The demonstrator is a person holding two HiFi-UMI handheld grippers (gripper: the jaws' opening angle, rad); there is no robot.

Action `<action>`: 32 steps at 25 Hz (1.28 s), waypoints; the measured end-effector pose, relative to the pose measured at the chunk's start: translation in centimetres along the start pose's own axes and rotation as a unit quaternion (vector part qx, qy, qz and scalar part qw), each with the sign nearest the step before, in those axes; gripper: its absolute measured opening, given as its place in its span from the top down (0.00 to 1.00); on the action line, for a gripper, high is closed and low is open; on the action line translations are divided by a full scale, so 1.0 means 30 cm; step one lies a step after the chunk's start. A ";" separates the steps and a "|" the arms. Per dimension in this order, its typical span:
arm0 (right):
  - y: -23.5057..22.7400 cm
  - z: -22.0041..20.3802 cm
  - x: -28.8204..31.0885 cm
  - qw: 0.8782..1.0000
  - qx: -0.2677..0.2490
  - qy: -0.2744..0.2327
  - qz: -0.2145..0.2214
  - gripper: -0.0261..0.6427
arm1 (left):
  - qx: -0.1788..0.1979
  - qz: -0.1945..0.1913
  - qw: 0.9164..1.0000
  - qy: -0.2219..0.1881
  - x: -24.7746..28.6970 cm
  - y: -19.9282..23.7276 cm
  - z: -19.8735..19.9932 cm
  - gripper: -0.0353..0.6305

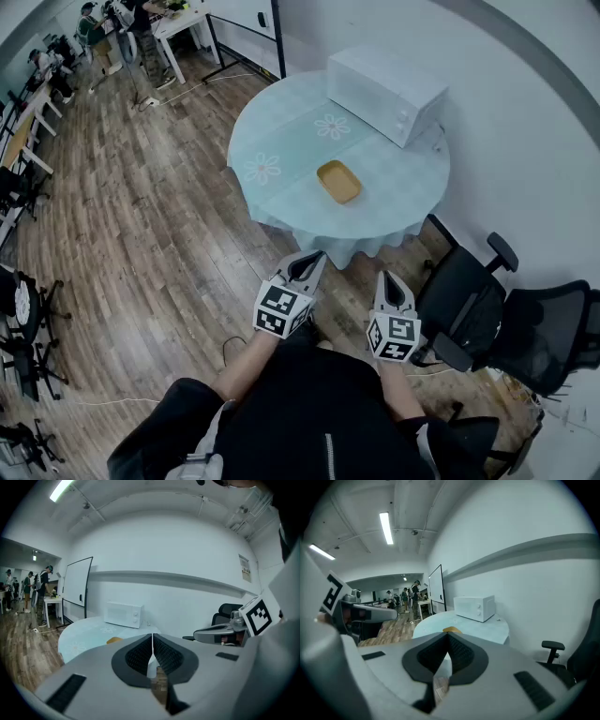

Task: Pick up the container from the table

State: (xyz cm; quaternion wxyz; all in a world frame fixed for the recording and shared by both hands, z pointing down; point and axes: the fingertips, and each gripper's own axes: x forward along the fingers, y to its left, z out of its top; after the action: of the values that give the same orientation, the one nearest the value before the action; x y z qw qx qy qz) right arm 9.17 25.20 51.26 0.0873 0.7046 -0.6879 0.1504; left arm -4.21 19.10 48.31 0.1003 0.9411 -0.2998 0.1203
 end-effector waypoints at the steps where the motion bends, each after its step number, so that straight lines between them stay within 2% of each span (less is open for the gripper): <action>1: -0.003 0.001 0.007 1.000 0.000 0.000 0.000 0.93 | 0.000 -0.001 1.000 0.000 0.006 0.001 0.002 0.92; 32: -0.023 -0.015 0.152 0.999 0.026 0.019 0.004 0.92 | -0.017 -0.006 1.000 0.016 0.118 0.100 -0.019 0.92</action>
State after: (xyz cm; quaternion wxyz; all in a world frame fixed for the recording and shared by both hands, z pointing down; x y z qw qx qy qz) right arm 9.86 21.08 53.26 0.0816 0.7012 -0.6845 0.1820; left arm -3.27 14.93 50.22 0.1216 0.9388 -0.2949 0.1301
